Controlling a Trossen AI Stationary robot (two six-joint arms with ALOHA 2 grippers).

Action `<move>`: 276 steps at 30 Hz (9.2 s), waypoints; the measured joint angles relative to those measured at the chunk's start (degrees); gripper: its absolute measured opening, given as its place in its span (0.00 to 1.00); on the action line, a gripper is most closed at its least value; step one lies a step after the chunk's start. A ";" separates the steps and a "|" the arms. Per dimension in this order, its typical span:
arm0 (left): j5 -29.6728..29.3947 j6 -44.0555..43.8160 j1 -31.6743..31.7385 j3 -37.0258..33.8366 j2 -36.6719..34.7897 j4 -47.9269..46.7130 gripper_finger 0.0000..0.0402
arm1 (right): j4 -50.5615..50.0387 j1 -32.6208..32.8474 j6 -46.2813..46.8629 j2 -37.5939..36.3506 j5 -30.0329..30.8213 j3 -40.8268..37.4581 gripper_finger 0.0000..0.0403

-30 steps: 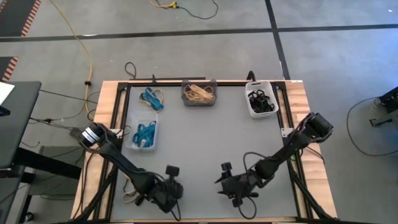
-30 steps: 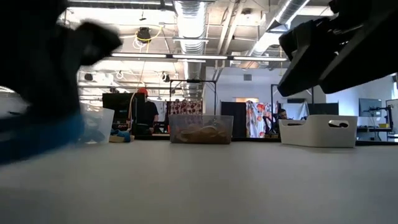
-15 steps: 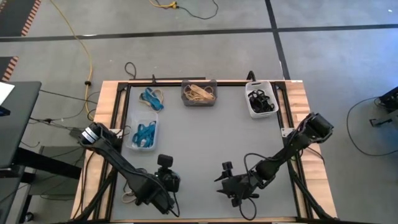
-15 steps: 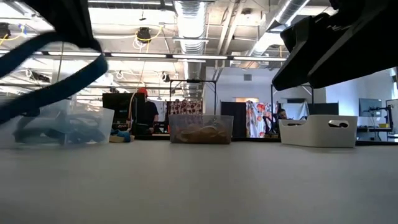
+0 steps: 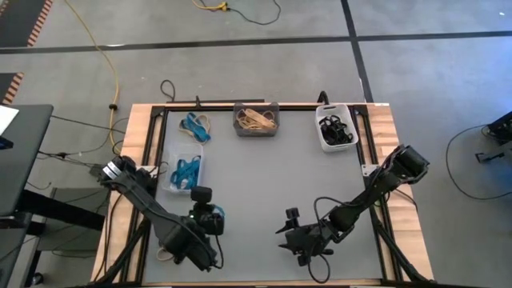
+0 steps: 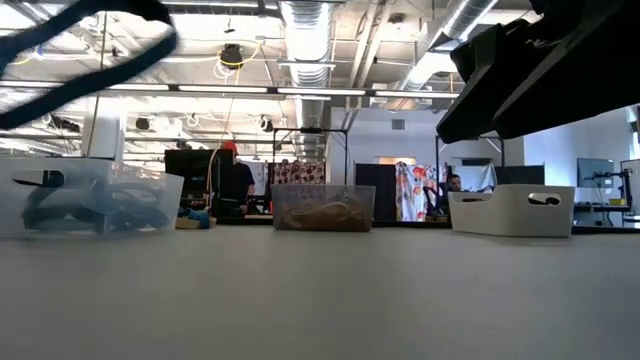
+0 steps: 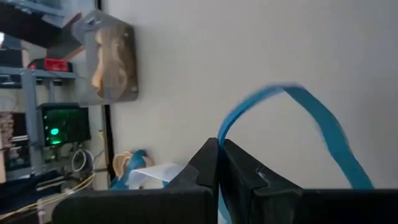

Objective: Sort rubber bands into baskets
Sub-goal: Put the blue rubber band into the transparent bin, then put the black rubber band into the white bin

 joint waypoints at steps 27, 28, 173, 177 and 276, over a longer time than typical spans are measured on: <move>-9.11 13.60 18.41 -0.02 -10.95 0.22 0.00 | 0.37 0.97 -0.07 -0.02 -0.02 0.00 0.56; -9.11 13.64 19.01 -0.02 -11.93 0.49 0.00 | 0.37 1.08 -0.07 -0.02 -0.02 0.00 0.56; 29.21 -11.34 -6.05 -33.38 -0.31 50.39 0.01 | 3.21 0.59 0.02 0.02 -0.11 0.00 0.56; 29.35 -10.69 -6.03 -32.45 -0.33 48.37 0.00 | 3.23 0.60 0.02 0.02 -0.14 0.00 0.56; 31.50 -15.79 -7.61 -32.85 -0.25 43.53 0.04 | 3.85 0.22 0.07 0.02 -0.26 0.02 0.56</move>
